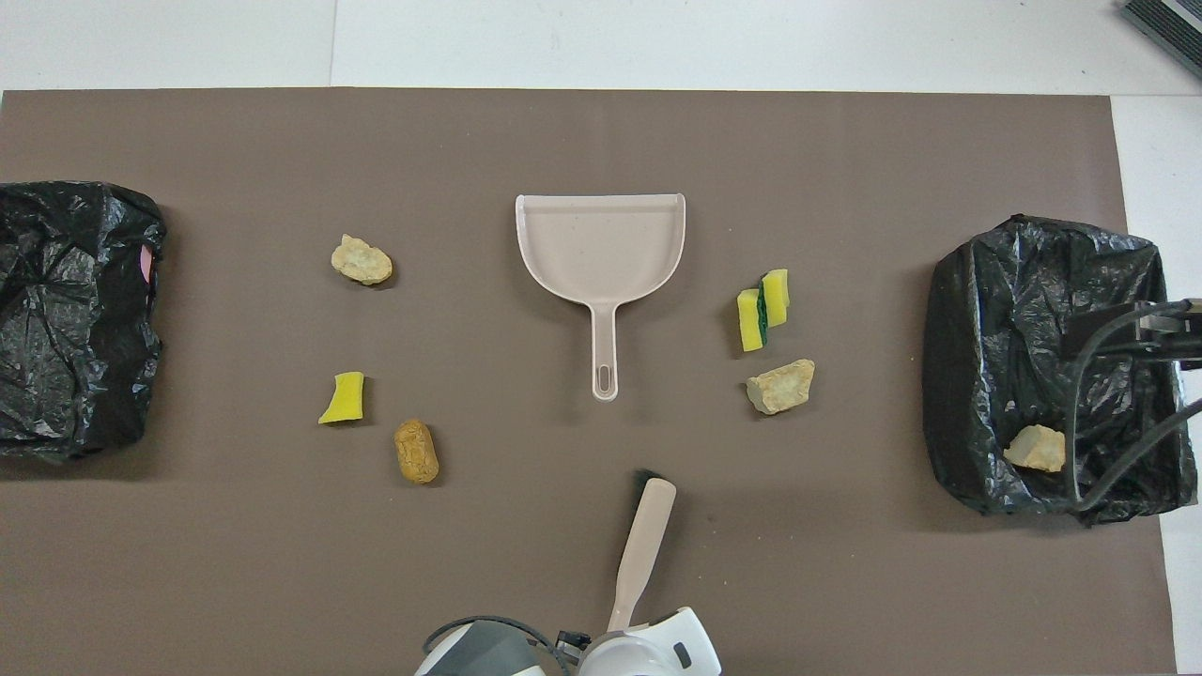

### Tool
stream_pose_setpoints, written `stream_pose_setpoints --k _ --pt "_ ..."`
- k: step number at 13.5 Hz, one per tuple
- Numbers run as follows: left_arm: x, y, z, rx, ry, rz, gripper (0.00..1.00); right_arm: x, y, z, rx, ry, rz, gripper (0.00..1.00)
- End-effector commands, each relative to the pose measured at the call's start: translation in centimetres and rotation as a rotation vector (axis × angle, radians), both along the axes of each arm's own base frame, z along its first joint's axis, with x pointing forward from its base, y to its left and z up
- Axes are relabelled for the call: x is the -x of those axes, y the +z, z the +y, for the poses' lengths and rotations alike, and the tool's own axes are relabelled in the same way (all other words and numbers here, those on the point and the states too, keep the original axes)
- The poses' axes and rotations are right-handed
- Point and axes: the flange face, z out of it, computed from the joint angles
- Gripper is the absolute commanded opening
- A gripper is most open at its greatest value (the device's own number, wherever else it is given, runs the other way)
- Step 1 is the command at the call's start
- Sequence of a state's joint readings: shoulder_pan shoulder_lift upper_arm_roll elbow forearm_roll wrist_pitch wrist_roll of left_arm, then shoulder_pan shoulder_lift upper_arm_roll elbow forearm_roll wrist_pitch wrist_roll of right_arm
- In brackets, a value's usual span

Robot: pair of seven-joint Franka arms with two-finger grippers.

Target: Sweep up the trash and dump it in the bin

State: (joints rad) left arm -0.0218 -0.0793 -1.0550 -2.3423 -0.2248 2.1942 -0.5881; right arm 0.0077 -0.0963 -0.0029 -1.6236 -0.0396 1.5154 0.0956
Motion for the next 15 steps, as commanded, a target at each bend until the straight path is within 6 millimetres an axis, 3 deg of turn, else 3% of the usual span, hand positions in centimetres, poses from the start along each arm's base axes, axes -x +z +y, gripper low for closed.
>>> stream_pose_setpoints --k 1,4,6,8,10,12,15 --pt "-2.1 1.0 1.7 -0.040 0.010 0.016 0.03 -0.5 -1.3 1.1 -0.017 0.044 -0.020 1.00" --pt "-5.6 3.9 3.9 -0.074 -0.045 0.089 0.03 -1.5 -4.9 3.8 -0.040 0.076 -0.026 1.00" --pt "-7.6 5.7 6.5 -0.107 -0.021 0.068 0.02 -2.3 -7.0 5.9 -0.041 0.077 -0.018 1.00" --pt "-9.1 8.0 9.3 -0.116 -0.018 0.053 0.03 -3.5 -9.6 10.2 -0.042 0.060 -0.013 1.00" --pt "-11.9 10.7 13.1 -0.078 0.020 0.036 0.02 -4.6 -12.6 14.5 -0.083 0.018 -0.008 1.00" --pt "-14.3 11.7 15.6 -0.113 0.036 -0.006 0.03 -5.5 -16.2 19.3 -0.099 0.010 -0.017 1.00" --pt "-17.3 11.4 20.1 -0.128 0.088 -0.008 0.03 -6.1 -18.7 22.7 -0.125 0.001 -0.023 1.00"
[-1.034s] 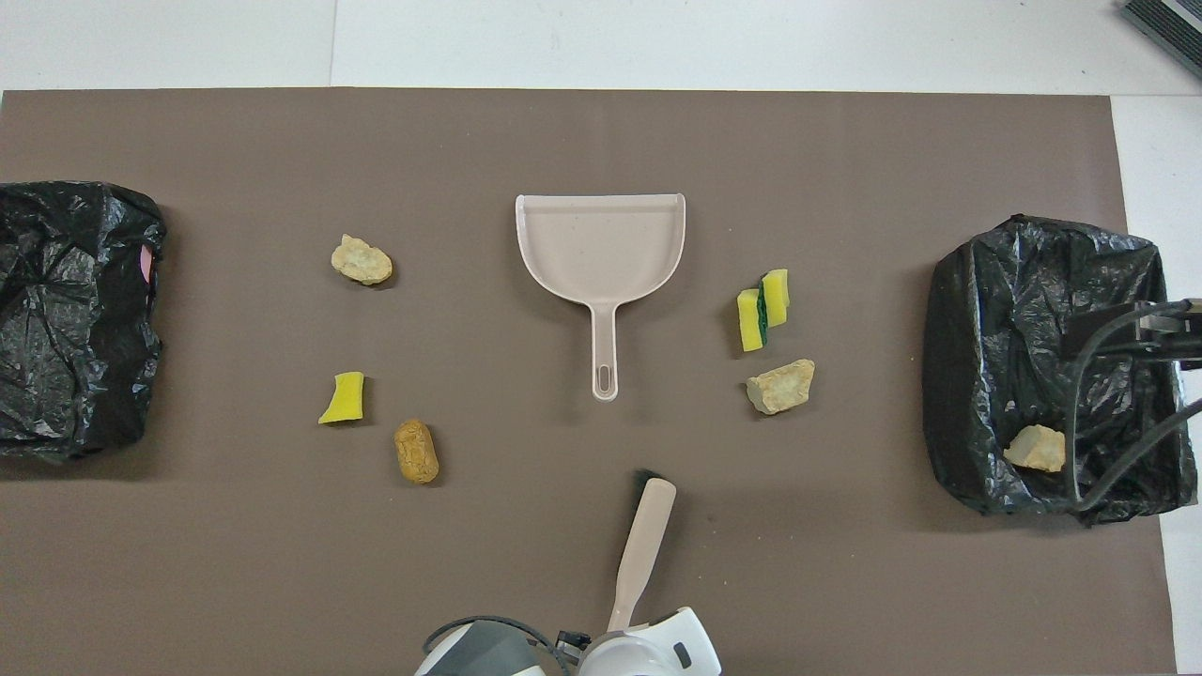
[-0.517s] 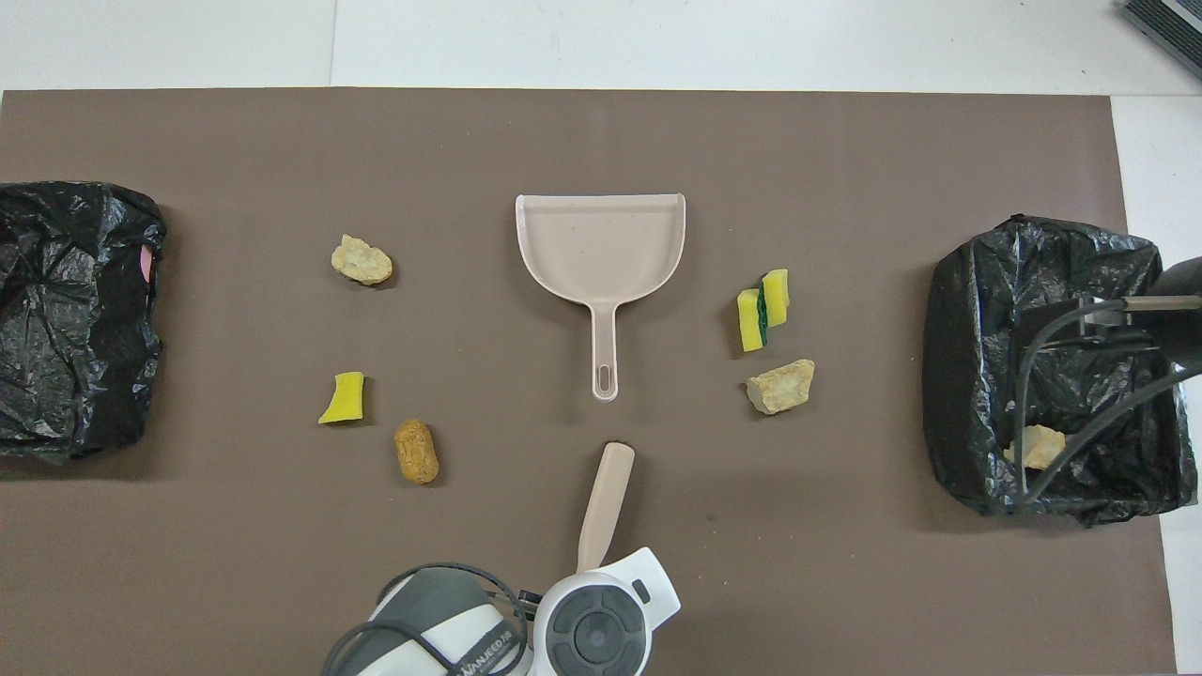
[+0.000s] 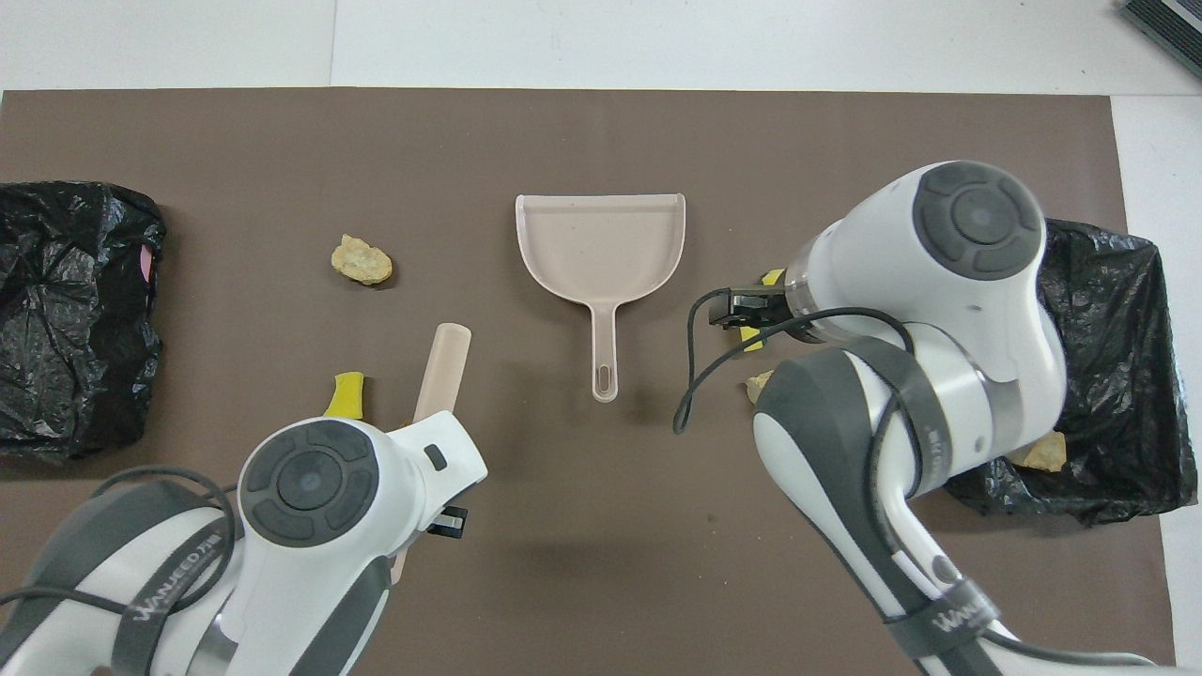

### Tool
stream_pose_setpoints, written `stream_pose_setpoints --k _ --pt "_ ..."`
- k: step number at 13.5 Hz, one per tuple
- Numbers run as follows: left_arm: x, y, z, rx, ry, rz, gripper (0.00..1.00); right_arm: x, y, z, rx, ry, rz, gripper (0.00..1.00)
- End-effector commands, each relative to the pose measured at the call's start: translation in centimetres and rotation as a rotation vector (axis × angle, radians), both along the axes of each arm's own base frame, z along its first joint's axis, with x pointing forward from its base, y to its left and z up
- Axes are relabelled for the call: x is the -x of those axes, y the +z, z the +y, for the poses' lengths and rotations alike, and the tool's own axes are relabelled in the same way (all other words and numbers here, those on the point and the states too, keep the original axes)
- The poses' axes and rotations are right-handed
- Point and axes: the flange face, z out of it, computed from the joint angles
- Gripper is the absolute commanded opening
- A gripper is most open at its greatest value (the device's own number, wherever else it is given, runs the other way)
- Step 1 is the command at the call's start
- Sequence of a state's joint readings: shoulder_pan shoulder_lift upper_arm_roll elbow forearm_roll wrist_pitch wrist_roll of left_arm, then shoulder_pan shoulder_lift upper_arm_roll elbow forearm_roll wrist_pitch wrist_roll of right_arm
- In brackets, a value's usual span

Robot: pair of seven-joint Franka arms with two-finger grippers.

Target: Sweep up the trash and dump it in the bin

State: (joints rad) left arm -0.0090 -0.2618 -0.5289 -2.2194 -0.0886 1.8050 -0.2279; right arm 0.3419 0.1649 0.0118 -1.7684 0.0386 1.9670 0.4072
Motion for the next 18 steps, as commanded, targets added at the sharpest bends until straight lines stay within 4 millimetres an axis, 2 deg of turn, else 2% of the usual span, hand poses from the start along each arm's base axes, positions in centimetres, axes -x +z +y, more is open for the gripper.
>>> stream_pose_setpoints --k 1,4,7,10,12,14,16,17,18 --pt "-1.8 -0.1 3.2 -0.015 0.033 0.004 0.03 -0.2 -1.7 2.8 -0.060 -0.016 0.022 1.00" --pt "-5.2 -0.6 8.0 0.004 0.086 -0.029 0.00 0.8 -4.0 6.6 -0.056 -0.018 0.038 1.00" --pt "-8.8 -0.6 12.9 0.023 -0.022 -0.072 0.00 1.5 -6.7 10.4 -0.058 -0.008 0.032 1.00" --pt "-13.5 -0.5 16.2 -0.005 -0.116 -0.093 0.00 1.2 -9.0 13.7 -0.070 -0.001 0.013 1.00" --pt "-17.2 -0.9 16.8 -0.021 -0.201 -0.092 0.00 1.0 -10.4 14.4 -0.072 0.007 -0.004 1.00" --pt "-21.1 -3.1 18.1 -0.061 -0.327 -0.073 0.00 0.8 -12.1 14.6 -0.057 0.013 -0.001 1.00" --pt "-24.1 -4.4 18.1 -0.039 -0.499 -0.080 0.00 1.0 -12.3 15.0 -0.056 0.026 -0.006 1.00" --pt "-25.2 -5.2 18.1 -0.032 -0.525 -0.084 0.00 1.0 -12.3 15.0 -0.054 0.031 -0.008 0.72" --pt "-26.3 -6.1 18.7 -0.030 -0.539 -0.078 0.00 0.8 -12.1 14.9 -0.055 0.032 -0.009 0.38"
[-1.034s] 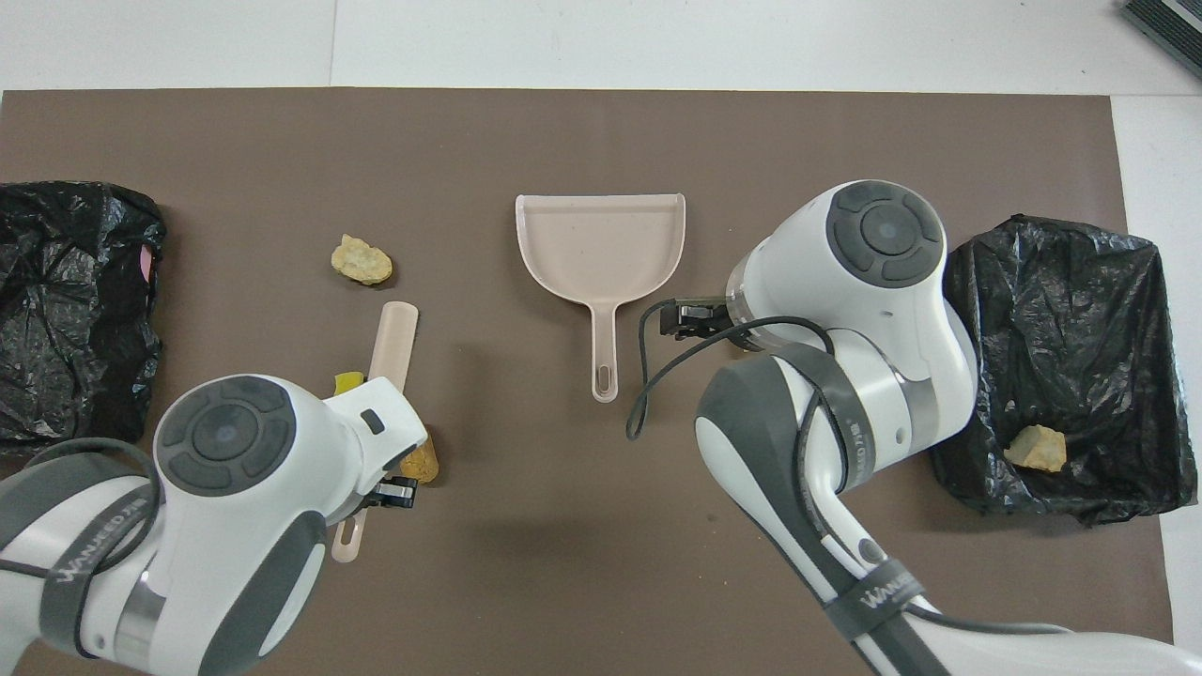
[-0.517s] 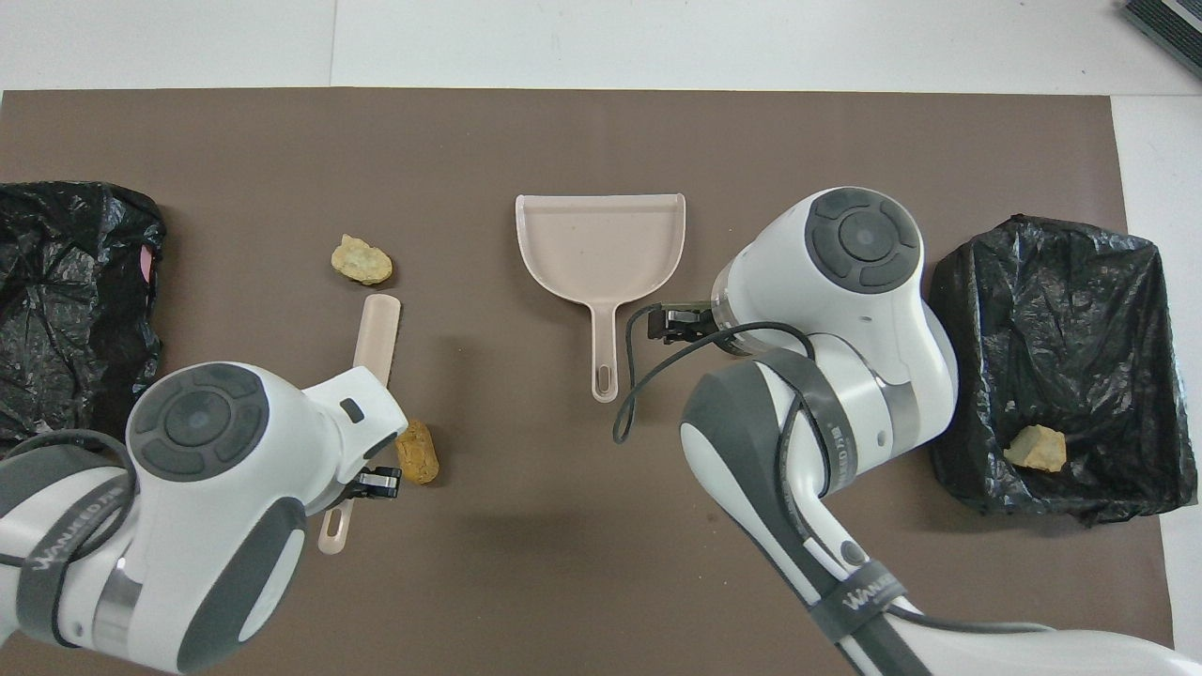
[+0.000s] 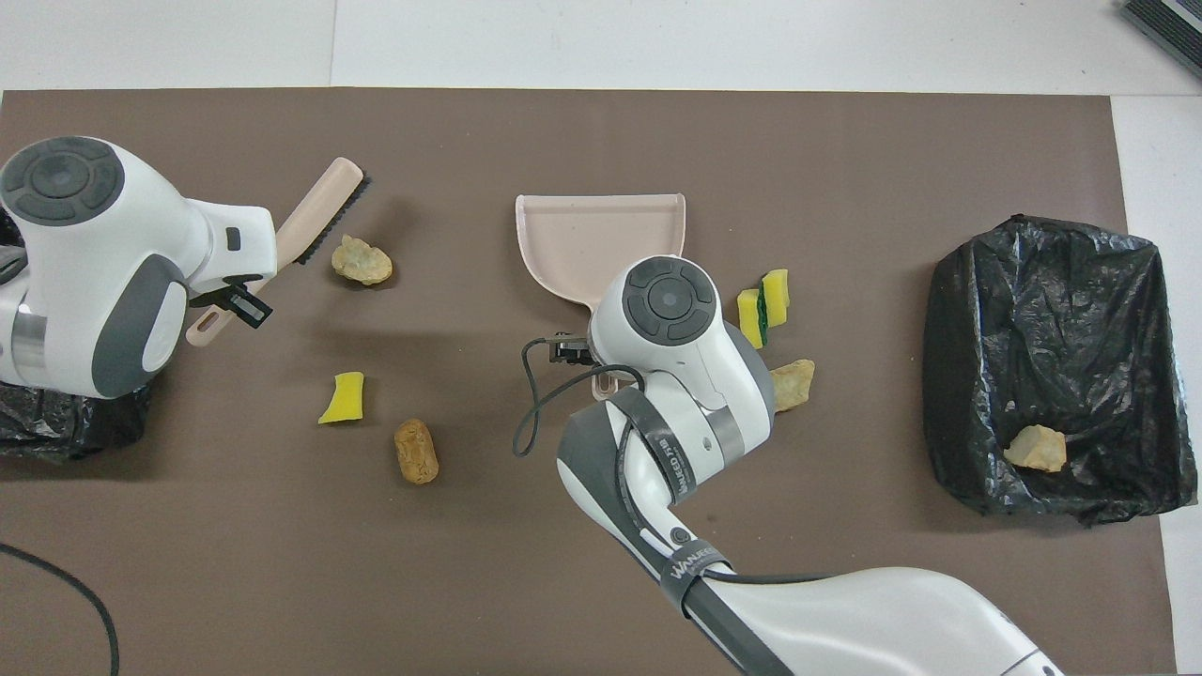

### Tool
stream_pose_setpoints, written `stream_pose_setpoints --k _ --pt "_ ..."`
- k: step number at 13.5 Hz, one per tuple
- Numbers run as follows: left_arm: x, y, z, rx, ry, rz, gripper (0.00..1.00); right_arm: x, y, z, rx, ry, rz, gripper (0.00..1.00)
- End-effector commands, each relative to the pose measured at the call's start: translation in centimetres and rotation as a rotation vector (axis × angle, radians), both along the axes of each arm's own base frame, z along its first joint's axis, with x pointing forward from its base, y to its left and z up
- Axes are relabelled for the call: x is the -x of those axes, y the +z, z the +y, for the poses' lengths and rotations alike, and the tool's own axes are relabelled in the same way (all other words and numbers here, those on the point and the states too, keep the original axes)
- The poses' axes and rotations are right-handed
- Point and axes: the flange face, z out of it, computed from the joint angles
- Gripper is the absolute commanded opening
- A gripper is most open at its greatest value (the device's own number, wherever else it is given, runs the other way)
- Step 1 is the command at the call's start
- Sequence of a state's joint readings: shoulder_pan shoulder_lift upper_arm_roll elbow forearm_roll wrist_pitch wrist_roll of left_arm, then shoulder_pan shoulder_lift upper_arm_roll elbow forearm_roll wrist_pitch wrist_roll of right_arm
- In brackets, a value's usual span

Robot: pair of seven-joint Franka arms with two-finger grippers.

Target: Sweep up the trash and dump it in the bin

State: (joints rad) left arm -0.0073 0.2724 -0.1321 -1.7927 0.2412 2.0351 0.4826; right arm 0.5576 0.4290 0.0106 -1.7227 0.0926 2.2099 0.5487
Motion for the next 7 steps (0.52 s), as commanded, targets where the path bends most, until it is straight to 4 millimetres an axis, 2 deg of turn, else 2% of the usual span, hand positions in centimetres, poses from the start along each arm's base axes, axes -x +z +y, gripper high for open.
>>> stream_pose_setpoints --k 1,2,3,4,5,7 --pt "-3.2 -0.9 2.4 -0.010 -0.117 0.002 0.00 -0.6 0.8 0.5 -0.005 -0.004 -0.018 0.06" --pt "-3.5 -0.7 3.2 -0.012 -0.254 0.019 0.00 -0.5 0.8 0.8 -0.003 0.000 -0.014 0.00" --pt "-3.8 -0.4 3.4 -0.015 -0.410 0.015 0.00 -0.7 1.1 0.8 -0.001 0.003 -0.019 0.00" --pt "-4.0 -0.5 4.9 -0.032 -0.464 0.015 0.00 -0.7 1.4 0.9 0.004 0.013 -0.022 0.00" --pt "-3.9 -0.6 5.2 -0.034 -0.470 0.019 0.00 -1.0 2.0 0.9 -0.002 0.021 -0.025 0.00" --pt "-4.2 -1.6 5.6 -0.033 -0.472 0.024 0.00 -1.2 2.7 1.1 -0.031 0.147 -0.051 0.00"
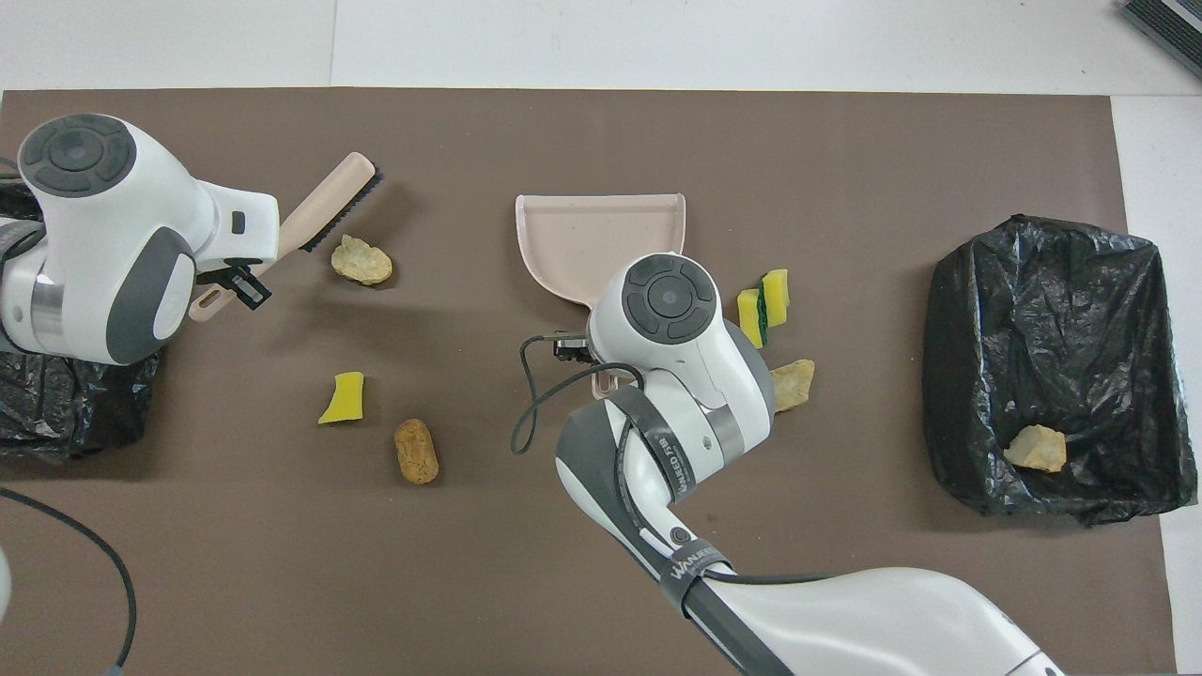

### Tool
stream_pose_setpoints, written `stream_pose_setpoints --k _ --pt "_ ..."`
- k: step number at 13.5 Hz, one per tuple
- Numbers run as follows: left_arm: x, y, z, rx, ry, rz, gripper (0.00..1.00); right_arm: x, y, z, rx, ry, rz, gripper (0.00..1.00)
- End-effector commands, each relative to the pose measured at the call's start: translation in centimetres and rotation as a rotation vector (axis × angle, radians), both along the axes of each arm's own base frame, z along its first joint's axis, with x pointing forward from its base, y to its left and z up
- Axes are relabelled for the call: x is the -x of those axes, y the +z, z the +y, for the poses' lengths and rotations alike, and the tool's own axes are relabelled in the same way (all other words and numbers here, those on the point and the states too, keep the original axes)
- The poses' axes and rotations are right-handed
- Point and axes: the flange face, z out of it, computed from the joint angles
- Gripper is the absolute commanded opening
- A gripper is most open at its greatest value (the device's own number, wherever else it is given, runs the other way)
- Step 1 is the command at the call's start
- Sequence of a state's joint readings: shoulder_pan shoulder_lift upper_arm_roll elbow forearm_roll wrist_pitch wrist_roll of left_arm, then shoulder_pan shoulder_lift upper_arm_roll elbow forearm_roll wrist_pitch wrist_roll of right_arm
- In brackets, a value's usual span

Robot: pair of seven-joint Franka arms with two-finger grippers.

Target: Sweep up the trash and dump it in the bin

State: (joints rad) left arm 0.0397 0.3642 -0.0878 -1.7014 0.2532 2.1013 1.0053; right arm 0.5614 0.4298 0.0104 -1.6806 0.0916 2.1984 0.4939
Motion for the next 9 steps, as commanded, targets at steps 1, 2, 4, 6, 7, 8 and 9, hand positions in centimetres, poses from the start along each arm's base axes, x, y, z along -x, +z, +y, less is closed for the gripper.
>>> stream_pose_setpoints --k 1,2,4,6,7,8,9 --pt "-1.0 -1.2 0.1 -0.012 -0.038 -0.013 0.00 -0.7 2.2 0.1 -0.020 0.112 -0.038 0.00" --pt "-1.3 -1.2 0.2 -0.020 -0.048 -0.031 0.00 -0.9 4.3 -1.2 -0.024 0.130 -0.054 0.00" --pt "-0.9 -1.6 0.6 -0.031 -0.070 -0.018 0.00 -0.5 7.3 -3.6 -0.004 0.260 -0.046 0.00" --pt "0.5 -2.2 -0.2 -0.037 -0.078 0.028 0.00 1.5 9.6 -4.9 0.021 0.360 -0.025 0.00" --pt "1.5 -1.8 -0.3 -0.043 -0.078 0.050 0.00 2.8 10.9 -5.9 0.023 0.403 -0.026 0.00" --pt "2.4 -1.0 -0.1 -0.052 -0.067 0.075 0.00 4.2 11.8 -6.7 0.033 0.452 0.003 0.00" --pt "3.2 -0.9 0.1 -0.058 -0.051 0.112 0.00 5.5 12.6 -7.4 0.041 0.495 0.034 0.00"
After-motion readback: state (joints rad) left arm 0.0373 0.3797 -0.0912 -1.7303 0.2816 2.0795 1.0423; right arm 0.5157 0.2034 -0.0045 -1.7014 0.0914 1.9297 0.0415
